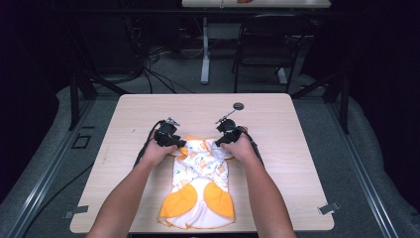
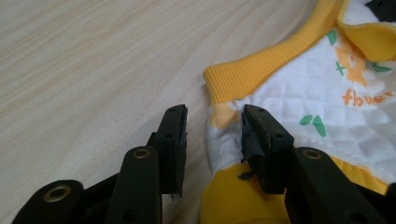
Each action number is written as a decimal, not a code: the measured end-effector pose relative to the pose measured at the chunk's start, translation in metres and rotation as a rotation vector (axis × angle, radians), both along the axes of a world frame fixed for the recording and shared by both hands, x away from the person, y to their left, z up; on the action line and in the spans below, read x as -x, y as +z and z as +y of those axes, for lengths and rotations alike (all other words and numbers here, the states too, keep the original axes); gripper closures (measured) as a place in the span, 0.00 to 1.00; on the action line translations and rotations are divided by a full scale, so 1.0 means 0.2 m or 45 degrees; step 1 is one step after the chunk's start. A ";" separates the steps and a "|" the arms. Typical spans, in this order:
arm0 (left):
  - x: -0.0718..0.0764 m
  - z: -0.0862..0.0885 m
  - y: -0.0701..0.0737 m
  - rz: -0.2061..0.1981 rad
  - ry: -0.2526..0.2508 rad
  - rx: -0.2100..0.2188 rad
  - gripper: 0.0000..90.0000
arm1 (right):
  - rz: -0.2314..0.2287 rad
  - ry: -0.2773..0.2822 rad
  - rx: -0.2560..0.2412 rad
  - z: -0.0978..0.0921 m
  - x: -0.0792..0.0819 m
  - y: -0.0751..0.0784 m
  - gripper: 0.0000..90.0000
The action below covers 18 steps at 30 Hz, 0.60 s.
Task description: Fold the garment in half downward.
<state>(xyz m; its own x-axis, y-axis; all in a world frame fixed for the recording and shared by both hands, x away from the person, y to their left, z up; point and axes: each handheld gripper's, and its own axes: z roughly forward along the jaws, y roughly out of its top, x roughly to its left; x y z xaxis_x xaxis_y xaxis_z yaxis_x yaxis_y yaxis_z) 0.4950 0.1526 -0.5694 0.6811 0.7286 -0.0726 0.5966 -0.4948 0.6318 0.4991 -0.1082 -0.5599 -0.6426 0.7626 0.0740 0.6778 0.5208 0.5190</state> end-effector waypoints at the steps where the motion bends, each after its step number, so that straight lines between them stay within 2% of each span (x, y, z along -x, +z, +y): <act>1: 0.00 0.00 0.00 -0.002 0.000 0.007 0.67 | 0.010 0.016 0.010 0.00 0.00 0.01 0.75; 6: 0.01 0.00 -0.01 -0.008 0.011 0.015 0.67 | 0.024 0.024 -0.007 0.00 0.01 0.00 0.84; 11: 0.01 0.01 -0.01 -0.006 0.014 0.014 0.69 | 0.027 0.027 -0.006 0.00 0.01 0.01 0.88; 14: 0.01 0.00 0.00 -0.011 0.012 0.005 0.75 | 0.016 0.022 -0.018 0.02 0.02 0.00 0.92; 15: 0.01 0.00 0.00 -0.014 0.000 0.008 0.75 | 0.018 0.037 0.002 0.02 0.02 0.01 0.92; 18: 0.01 0.00 -0.01 -0.007 0.006 0.017 0.75 | 0.017 0.035 -0.005 0.02 0.02 0.01 0.93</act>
<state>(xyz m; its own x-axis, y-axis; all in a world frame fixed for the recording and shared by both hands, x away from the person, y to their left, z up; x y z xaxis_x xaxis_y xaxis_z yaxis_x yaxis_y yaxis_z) 0.4940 0.1534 -0.5704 0.6780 0.7308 -0.0788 0.5956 -0.4834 0.6415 0.4955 -0.1050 -0.5587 -0.6623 0.7444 0.0852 0.6700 0.5375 0.5120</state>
